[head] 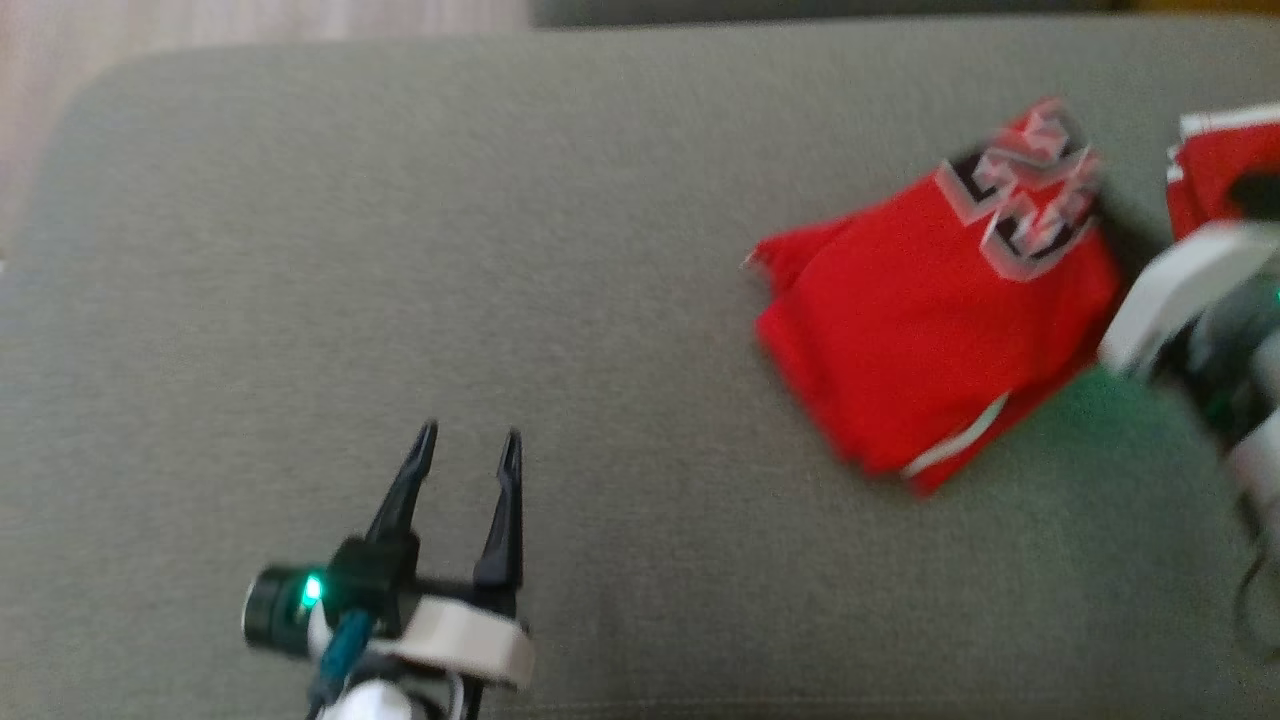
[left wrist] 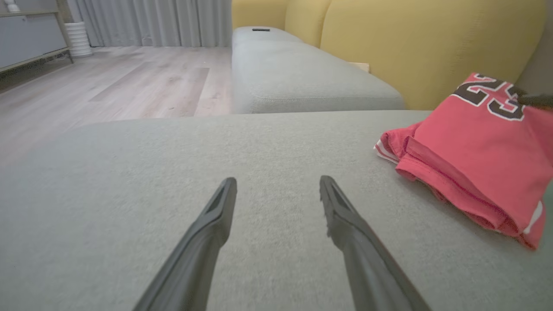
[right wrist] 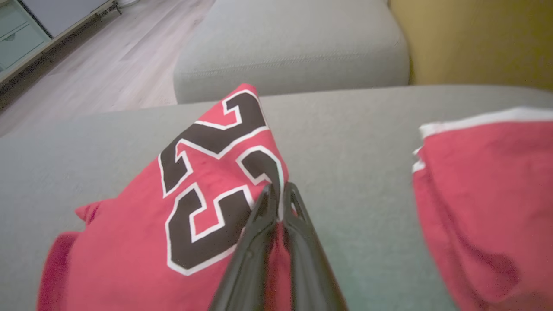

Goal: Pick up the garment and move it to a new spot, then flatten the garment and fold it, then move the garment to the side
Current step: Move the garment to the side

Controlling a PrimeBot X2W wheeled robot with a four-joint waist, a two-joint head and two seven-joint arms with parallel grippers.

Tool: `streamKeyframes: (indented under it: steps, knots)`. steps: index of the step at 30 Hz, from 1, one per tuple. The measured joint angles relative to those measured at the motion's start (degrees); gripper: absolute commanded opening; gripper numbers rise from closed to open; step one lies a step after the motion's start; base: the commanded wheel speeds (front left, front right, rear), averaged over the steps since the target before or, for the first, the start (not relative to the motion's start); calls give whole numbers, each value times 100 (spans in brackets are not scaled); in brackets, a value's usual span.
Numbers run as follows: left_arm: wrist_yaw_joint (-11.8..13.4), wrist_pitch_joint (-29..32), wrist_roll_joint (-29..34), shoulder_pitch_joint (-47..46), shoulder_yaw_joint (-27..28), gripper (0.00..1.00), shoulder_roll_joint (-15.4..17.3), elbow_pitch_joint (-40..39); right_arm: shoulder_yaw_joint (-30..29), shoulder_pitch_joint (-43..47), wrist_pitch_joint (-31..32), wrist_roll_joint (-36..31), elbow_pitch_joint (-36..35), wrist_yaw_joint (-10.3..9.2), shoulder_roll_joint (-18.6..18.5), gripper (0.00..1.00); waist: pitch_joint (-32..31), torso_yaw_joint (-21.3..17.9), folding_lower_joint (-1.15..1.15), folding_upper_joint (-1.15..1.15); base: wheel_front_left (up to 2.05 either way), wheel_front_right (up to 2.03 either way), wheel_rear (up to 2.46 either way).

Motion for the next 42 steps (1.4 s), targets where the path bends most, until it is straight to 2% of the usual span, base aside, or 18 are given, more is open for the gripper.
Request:
streamKeyframes:
  steps: [4, 11, 22, 23, 24, 29, 34, 42]
  knots:
    - [-31, -1, 7, -418, -82, 100, -5, -26, 33, -769, 115, -69, -197, 0, -439, 0, 357, -210, 0, 0, 0, 0, 0]
    - [-134, -1, 107, -1168, -175, 100, -11, 32, -77, -1595, 249, -175, -232, 0, -1215, 0, 1121, -562, 1, 0, 0, 0, 0]
    - [-183, -1, 166, -1422, -176, 100, -15, 54, -724, -1809, 300, -571, 125, 0, -1830, 0, 1545, -854, 0, 0, 0, 0, 0]
    - [-187, -1, 166, -1423, -174, 100, -15, 54, -824, -1815, 271, -659, 167, 0, -1836, 4, 1558, -862, 0, 0, 0, 0, 0]
    - [-191, -1, 169, -1423, -171, 100, -15, 57, -894, -1819, 237, -733, 209, 0, -1829, 100, 1564, -872, 0, 0, 0, 0, 0]
    - [-238, -1, 200, -1428, -174, 100, -15, 126, -1069, -1820, -187, -1247, 296, 0, -1528, 100, 1469, -878, 0, 0, 0, 0, 0]
    - [-178, -2, 199, -1418, -147, 100, -18, 163, -1089, -1697, -650, -1624, 54, 0, -1081, 100, 1226, -801, 0, 0, 0, 0, 0]
    - [29, -2, -20, -1025, 104, 100, -24, 244, -791, -408, -1232, -1622, -521, 0, -84, 100, 582, -544, -1, 0, 0, 0, 0]
